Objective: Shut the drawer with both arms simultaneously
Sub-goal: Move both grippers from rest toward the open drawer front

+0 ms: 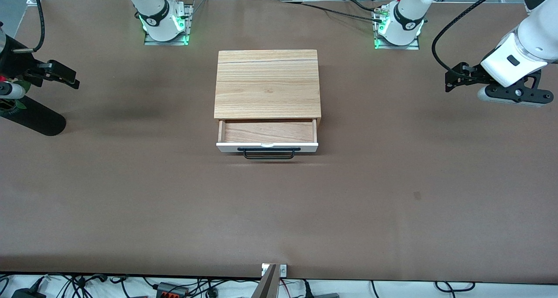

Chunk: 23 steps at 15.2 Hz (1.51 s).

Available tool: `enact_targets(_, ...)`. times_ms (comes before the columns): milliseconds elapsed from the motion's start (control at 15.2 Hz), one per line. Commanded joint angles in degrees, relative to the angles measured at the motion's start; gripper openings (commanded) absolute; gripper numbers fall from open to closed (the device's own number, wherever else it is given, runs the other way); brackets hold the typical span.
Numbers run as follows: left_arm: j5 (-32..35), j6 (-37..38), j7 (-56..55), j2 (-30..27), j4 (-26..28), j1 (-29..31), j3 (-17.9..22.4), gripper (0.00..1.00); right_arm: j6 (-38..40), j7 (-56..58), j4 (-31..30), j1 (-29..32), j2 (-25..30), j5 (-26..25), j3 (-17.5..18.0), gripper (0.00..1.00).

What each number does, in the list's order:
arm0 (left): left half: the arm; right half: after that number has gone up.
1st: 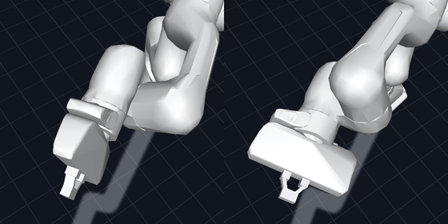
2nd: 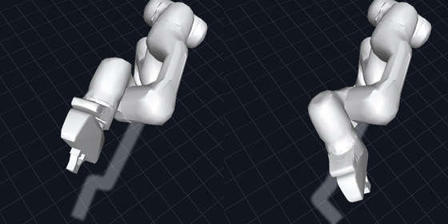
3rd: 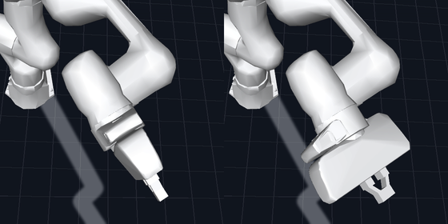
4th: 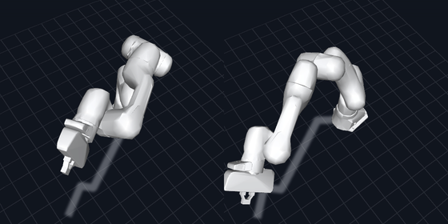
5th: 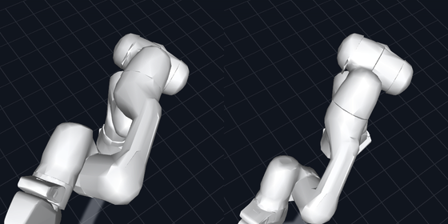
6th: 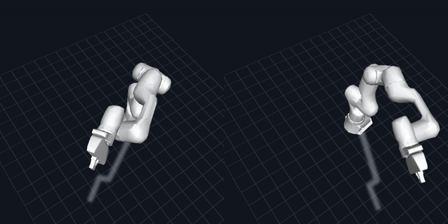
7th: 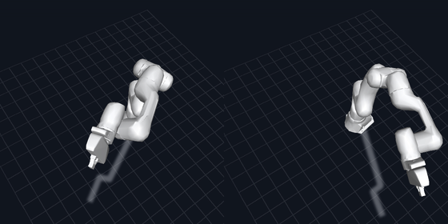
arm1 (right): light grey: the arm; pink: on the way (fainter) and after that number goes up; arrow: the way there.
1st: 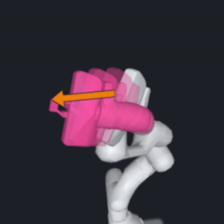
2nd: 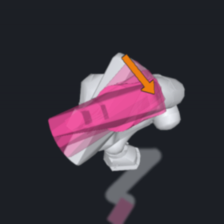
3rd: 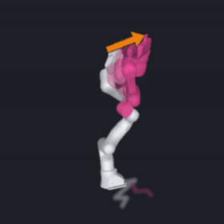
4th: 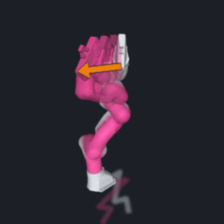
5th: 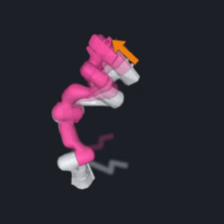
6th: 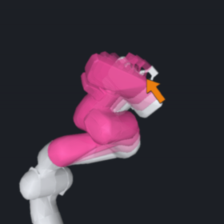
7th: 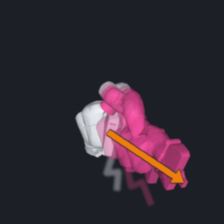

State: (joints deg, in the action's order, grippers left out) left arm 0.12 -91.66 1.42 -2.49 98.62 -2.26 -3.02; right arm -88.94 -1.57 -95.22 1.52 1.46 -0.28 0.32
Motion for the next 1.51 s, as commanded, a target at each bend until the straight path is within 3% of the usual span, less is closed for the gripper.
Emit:
enact_targets(0, 0.67, 1.57, 0.86, 0.91, -1.94, 0.06, -0.06, 1.0, 0.69, -0.63, -0.06, 0.77, 0.39, -0.34, 0.82, 1.0)
enact_targets(658, -0.65, 1.57, 0.08, 1.08, -1.94, -0.64, -0.15, 1.0, 0.78, -0.19, 0.03, 0.59, 0.21, -0.42, 1.0, 1.0)
enact_targets(1053, -3.9, 1.22, -0.01, 6.44, -5.27, -1.43, -0.32, 1.0, 1.74, 0.52, 0.12, 0.07, -0.84, -0.43, 1.0, 1.0)
enact_targets(1447, -6.28, 1.13, -0.19, 13.72, -11.95, -8.36, -0.24, 1.0, 1.75, 0.16, 0.91, -2.47, -3.56, -0.34, 1.0, 1.0)
